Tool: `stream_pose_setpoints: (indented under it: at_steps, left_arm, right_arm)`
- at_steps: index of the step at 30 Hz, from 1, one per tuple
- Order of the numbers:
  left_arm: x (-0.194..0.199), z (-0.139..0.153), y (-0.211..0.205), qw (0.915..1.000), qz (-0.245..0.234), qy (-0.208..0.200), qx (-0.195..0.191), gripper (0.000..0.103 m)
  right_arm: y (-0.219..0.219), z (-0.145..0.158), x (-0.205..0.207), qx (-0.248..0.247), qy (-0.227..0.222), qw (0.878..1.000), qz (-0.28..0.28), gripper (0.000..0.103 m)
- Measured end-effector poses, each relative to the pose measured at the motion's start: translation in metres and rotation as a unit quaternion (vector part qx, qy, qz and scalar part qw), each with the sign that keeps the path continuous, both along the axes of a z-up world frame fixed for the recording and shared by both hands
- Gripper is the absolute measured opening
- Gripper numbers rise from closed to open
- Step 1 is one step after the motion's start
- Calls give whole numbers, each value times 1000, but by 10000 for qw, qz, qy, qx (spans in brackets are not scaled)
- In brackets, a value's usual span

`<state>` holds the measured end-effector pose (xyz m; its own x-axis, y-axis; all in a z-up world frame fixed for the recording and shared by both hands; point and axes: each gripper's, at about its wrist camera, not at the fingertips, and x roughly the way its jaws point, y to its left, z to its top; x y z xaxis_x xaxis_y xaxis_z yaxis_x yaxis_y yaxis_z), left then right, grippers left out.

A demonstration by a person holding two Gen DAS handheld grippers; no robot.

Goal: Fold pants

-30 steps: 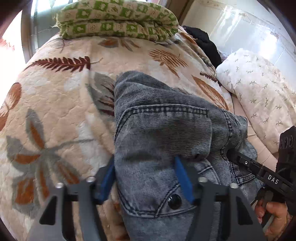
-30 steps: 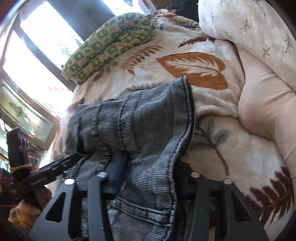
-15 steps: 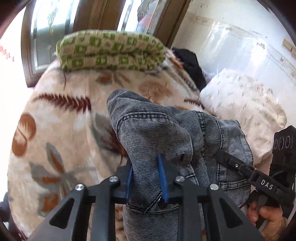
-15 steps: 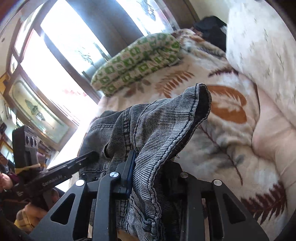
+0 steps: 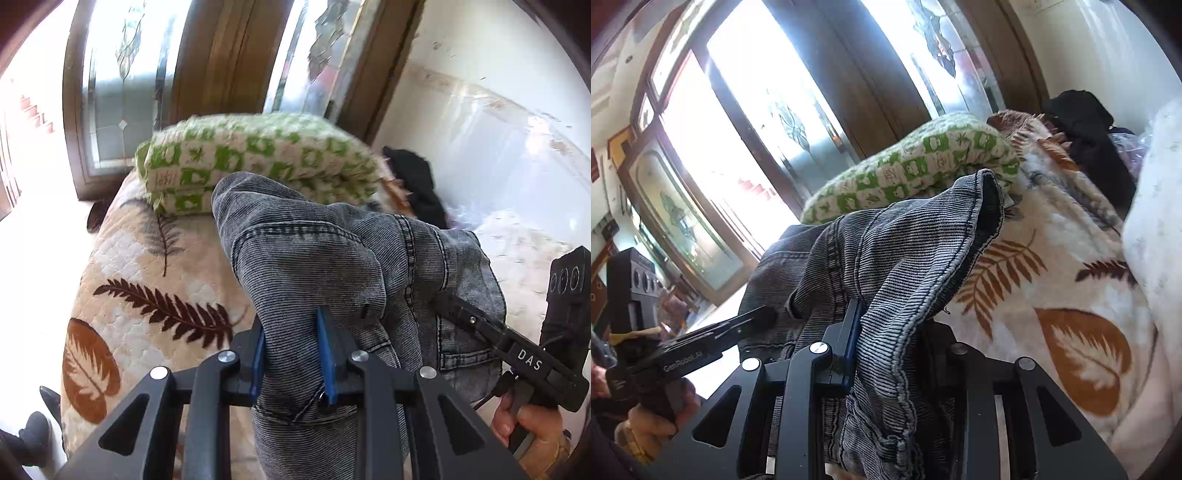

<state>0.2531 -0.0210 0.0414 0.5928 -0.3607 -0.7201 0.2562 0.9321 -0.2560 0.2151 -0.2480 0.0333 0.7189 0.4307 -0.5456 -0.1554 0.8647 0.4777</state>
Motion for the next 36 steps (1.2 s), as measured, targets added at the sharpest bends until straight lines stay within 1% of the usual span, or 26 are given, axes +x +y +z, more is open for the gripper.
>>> stream_pose_setpoints:
  at_steps: [3, 4, 5, 6, 7, 8, 9, 10, 13, 15, 17, 18, 20, 21, 23, 25, 27, 28, 30, 31, 32, 33, 34, 35, 36]
  left_arm:
    - [24, -44, 3, 9992, 99, 384, 72, 27]
    - [31, -63, 4, 9984, 131, 534, 122, 27]
    - [38, -87, 5, 9968, 168, 745, 214, 28]
    - [43, -109, 6, 9948, 229, 923, 355, 34]
    - [46, -127, 7, 9937, 261, 992, 444, 45]
    - [46, -136, 8, 9938, 279, 967, 464, 48]
    - [44, -138, 8, 9948, 287, 860, 467, 50]
    - [42, -138, 7, 9953, 254, 779, 508, 50]
    - [43, -138, 2, 9949, 158, 701, 702, 52]
    - [44, -136, 2, 9948, 196, 734, 684, 53]
    - [43, -134, 1, 9942, 257, 761, 711, 53]
    - [44, -130, -2, 9935, 296, 791, 759, 53]
    - [49, -125, -2, 9917, 337, 846, 912, 54]
    - [49, -120, -4, 9911, 341, 847, 971, 54]
    - [46, -103, -3, 9918, 377, 765, 949, 54]
    - [35, -85, 2, 9941, 443, 533, 833, 57]
    - [21, -68, 7, 9960, 467, 330, 680, 57]
    - [14, -64, 9, 9969, 440, 264, 589, 57]
    - [-1, -62, 6, 9978, 346, 168, 533, 57]
    - [-6, -64, 2, 9980, 238, 173, 554, 57]
    - [-12, -71, -5, 9978, 110, 208, 620, 57]
    - [-17, -78, -10, 9970, 16, 263, 722, 57]
    - [-20, -88, -15, 9959, -61, 354, 834, 57]
    - [-23, -100, -20, 9942, -104, 463, 961, 57]
    - [-26, -109, -23, 9928, -94, 429, 1117, 57]
  right_arm:
    - [8, -37, 31, -108, 346, 9993, 19, 30]
    - [11, -56, 41, -222, 507, 9985, 27, 31]
    - [14, -78, 51, -354, 713, 9968, 46, 32]
    - [15, -93, 57, -455, 857, 9953, 39, 33]
    - [16, -114, 64, -652, 1035, 9925, -31, 39]
    - [13, -127, 67, -645, 1063, 9922, -59, 45]
    - [9, -135, 67, -509, 1012, 9935, -56, 47]
    - [5, -139, 66, -444, 907, 9949, -71, 49]
    - [7, -140, 62, -577, 760, 9954, -39, 50]
    - [7, -138, 63, -588, 806, 9950, -78, 50]
    - [9, -135, 65, -704, 873, 9936, -130, 55]
    - [11, -132, 67, -802, 919, 9924, -174, 56]
    - [15, -128, 73, -1011, 1043, 9891, -221, 64]
    - [15, -122, 74, -1091, 1071, 9880, -222, 65]
    - [14, -108, 69, -1211, 1025, 9870, -244, 65]
    - [11, -87, 57, -1326, 810, 9872, -353, 67]
    - [12, -70, 44, -1442, 602, 9867, -439, 68]
    - [14, -59, 31, -1531, 404, 9863, -455, 69]
    - [19, -48, 16, -1673, 137, 9849, -424, 69]
    - [23, -45, 6, -1839, 11, 9819, -460, 69]
    - [26, -45, -1, -1890, -82, 9809, -456, 69]
    - [29, -46, -8, -1839, -143, 9821, -376, 68]
    - [34, -54, -13, -1760, -108, 9841, -215, 63]
    - [38, -63, -14, -1731, 21, 9849, -85, 52]
    - [39, -76, -13, -1665, 245, 9857, 60, 45]
